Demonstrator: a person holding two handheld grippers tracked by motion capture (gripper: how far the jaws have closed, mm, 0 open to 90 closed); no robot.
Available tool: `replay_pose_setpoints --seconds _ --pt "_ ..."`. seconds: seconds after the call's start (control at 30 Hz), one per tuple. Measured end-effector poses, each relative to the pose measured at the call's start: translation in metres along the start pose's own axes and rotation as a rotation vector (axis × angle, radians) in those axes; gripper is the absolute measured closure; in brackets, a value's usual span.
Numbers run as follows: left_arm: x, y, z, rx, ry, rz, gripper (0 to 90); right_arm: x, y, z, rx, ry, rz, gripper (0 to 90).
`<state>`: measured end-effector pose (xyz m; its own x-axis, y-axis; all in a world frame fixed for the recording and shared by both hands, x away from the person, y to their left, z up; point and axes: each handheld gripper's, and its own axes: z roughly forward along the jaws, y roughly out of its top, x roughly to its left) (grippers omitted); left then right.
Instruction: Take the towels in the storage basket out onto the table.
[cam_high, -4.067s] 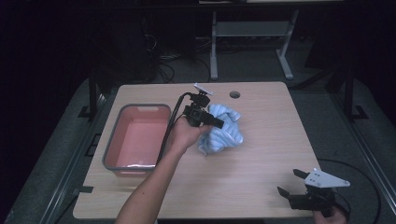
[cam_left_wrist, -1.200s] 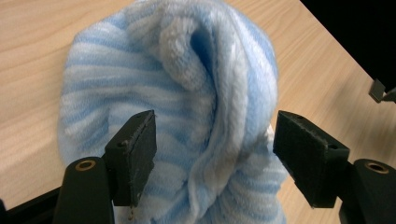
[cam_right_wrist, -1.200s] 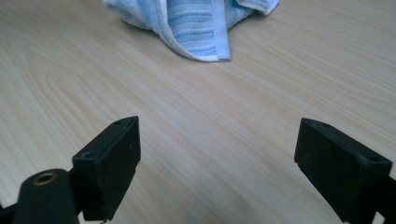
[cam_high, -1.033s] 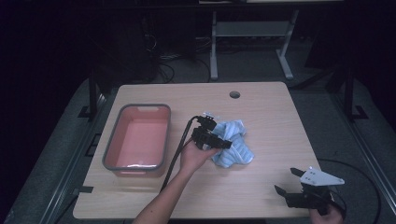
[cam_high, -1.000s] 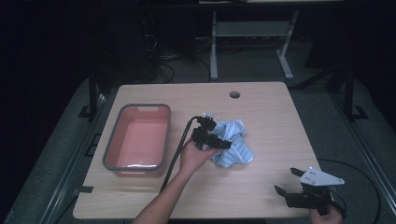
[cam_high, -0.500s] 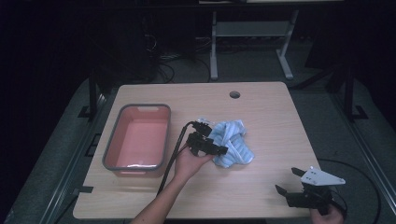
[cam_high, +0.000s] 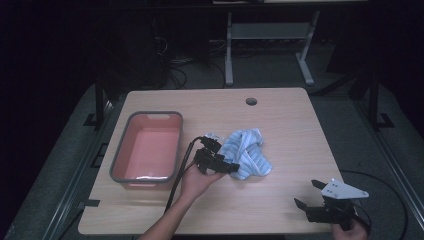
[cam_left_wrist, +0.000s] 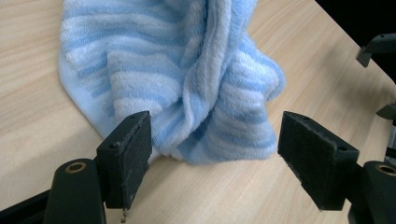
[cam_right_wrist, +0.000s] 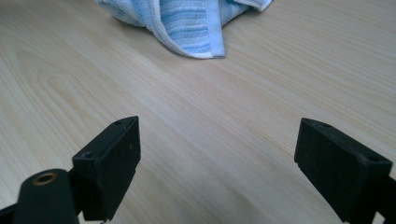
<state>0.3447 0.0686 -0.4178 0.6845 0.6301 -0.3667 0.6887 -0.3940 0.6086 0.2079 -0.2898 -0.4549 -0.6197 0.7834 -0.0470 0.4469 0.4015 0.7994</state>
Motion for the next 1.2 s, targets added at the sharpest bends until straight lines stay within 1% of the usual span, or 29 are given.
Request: replay_pose_setpoints --seconds 0.07,0.1,0.27,0.37,0.53,0.6,0.73,0.83,0.9,1.0,1.13,1.2 --pt "-0.001 -0.003 -0.002 -0.003 0.000 0.005 25.4 0.000 0.000 0.000 0.004 0.000 0.009 13.9" --pt "-0.001 -0.004 -0.003 -0.005 -0.002 0.005 25.4 0.000 0.000 0.000 0.001 -0.002 0.003 13.9" --pt "-0.003 -0.009 -0.007 -0.014 -0.009 0.007 25.4 0.000 -0.001 0.001 0.003 -0.002 0.005 13.9" --pt "-0.004 -0.012 -0.009 -0.014 -0.013 0.018 25.4 0.000 -0.001 0.001 0.006 -0.002 0.006 13.9" --pt "-0.007 -0.022 -0.010 -0.003 -0.030 0.026 25.1 0.000 -0.002 0.000 0.009 0.000 0.007 13.9" --pt "-0.007 -0.024 -0.010 -0.003 -0.031 0.027 25.1 0.000 -0.002 0.001 0.006 -0.001 0.002 13.9" --pt "-0.009 -0.033 -0.012 -0.006 -0.038 0.034 25.1 0.000 -0.002 0.001 0.009 -0.002 -0.003 13.9" --pt "-0.010 -0.038 -0.013 -0.007 -0.044 0.029 25.1 0.000 -0.003 0.001 0.011 -0.002 -0.005 13.9" --pt "-0.010 -0.042 -0.015 -0.016 -0.051 0.021 25.1 0.001 -0.003 0.001 0.013 -0.003 -0.006 13.9" --pt "-0.010 -0.047 -0.017 -0.019 -0.049 0.024 25.1 0.001 -0.002 0.002 0.016 -0.001 -0.005 13.9" --pt "-0.008 -0.054 -0.019 -0.039 -0.058 0.006 25.1 0.002 -0.002 0.001 0.020 0.000 -0.010 13.8" --pt "-0.008 -0.058 -0.020 -0.038 -0.061 0.001 25.1 0.002 -0.002 0.002 0.017 0.000 -0.015 13.9"
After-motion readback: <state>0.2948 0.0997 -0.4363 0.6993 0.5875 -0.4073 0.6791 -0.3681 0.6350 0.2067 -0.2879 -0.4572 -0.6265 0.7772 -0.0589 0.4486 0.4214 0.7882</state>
